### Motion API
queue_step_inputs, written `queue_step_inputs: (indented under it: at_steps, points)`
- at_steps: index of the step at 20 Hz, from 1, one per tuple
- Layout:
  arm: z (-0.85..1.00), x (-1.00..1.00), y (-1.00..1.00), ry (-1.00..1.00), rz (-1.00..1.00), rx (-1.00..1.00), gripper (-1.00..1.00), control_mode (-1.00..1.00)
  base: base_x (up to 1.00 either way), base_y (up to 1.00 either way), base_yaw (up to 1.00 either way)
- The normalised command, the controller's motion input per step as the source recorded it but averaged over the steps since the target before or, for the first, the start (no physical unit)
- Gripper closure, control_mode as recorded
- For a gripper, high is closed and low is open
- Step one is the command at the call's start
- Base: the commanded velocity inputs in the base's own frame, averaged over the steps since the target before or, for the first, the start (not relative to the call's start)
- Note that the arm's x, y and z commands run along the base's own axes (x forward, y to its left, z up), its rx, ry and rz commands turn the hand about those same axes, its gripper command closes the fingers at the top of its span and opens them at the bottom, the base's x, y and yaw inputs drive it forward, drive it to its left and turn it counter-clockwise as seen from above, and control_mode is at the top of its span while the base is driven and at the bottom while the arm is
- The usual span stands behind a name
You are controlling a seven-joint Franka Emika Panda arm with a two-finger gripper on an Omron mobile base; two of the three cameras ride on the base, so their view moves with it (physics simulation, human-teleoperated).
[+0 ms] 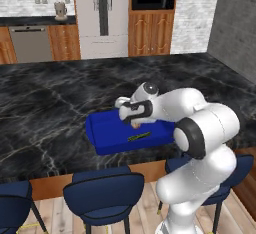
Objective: Create a steak meal by picking up the steak and asparagus from the tray and placing them on the plate. Leave the peach on the tray.
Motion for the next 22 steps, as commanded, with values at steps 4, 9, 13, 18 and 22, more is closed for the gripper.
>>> queue_step_inputs:
  at_steps: [4, 9, 13, 18, 22]
  points:
    - [1.00, -0.48, -0.69, -0.01, -0.10, 0.12, 1.00, -1.00, 0.00, 0.00, 0.00]
    - [0.94, -0.52, -0.63, 0.01, -0.04, 0.02, 1.00, -1.00, 0.00, 0.00, 0.00]
    - [0.61, -0.47, -0.58, 0.08, 0.00, 0.00, 1.00, -1.00, 0.00, 0.00, 0.00]
    - [0.13, -0.48, -0.78, 0.15, -0.01, -0.01, 1.00, -1.00, 0.00, 0.00, 0.00]
    - [0.00, -0.33, -0.93, 0.17, -0.04, -0.01, 1.00, -1.00, 0.00, 0.00, 0.00]
